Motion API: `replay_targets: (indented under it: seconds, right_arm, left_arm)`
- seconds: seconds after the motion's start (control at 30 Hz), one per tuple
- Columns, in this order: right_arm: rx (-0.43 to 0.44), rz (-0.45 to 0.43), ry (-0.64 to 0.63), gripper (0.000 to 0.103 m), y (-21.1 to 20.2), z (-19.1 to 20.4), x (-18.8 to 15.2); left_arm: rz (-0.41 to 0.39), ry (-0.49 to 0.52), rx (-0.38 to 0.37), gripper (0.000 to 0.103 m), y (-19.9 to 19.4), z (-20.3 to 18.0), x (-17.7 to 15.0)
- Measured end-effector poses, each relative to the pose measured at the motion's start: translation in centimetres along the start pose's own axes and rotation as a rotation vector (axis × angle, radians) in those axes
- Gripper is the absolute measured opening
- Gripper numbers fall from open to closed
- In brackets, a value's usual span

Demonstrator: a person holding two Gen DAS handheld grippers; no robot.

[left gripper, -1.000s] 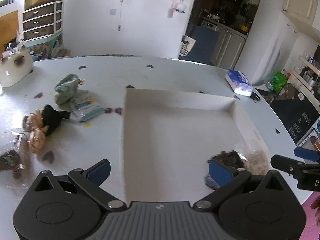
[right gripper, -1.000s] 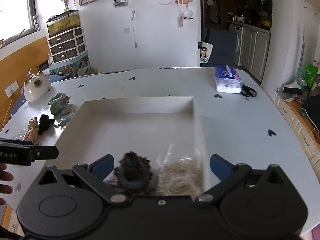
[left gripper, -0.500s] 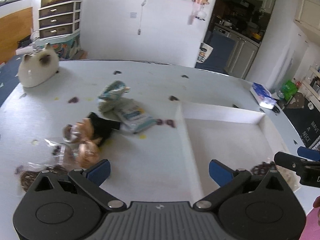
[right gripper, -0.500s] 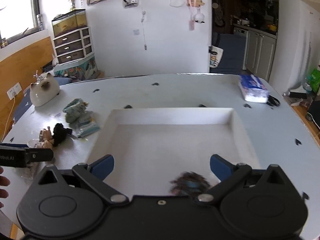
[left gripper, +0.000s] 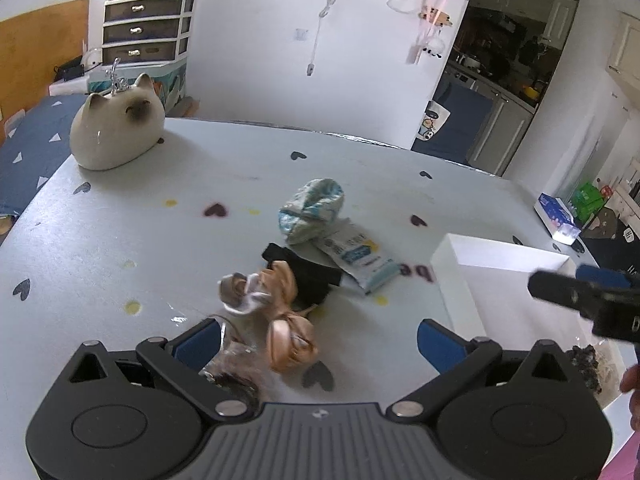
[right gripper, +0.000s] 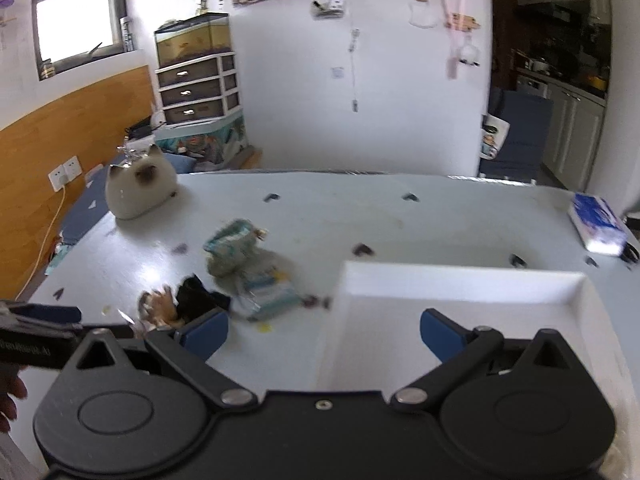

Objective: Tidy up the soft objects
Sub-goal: 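Grasp the satin ribbon bow with the left tool while the right tool grasps the floral pouch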

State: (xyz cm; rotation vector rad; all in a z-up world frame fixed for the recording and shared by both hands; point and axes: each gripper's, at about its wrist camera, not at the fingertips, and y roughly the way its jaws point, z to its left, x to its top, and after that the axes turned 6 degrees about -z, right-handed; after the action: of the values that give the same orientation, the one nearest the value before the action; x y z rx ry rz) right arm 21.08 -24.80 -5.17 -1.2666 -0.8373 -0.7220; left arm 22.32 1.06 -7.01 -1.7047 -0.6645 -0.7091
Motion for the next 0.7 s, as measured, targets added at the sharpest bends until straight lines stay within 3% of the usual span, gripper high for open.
replay_targets:
  seconds: [0.23, 0.43, 0.7]
  right_arm:
    - [0.04, 0.001, -0.021, 0.103, 3.6, 3.6, 3.2]
    - [0.085, 0.032, -0.039, 0.096, 7.4, 5.6, 5.7]
    - [0.132, 0.09, -0.089, 0.092, 13.4, 7.6, 8.0]
  left_arm:
    - [0.088, -0.07, -0.06, 0.08, 3.2, 2.3, 0.7]
    - [0.167, -0.104, -0.073, 0.074, 5.9, 3.2, 0.6]
    - [0.214, -0.15, -0.082, 0.062, 8.6, 4.2, 1.2]
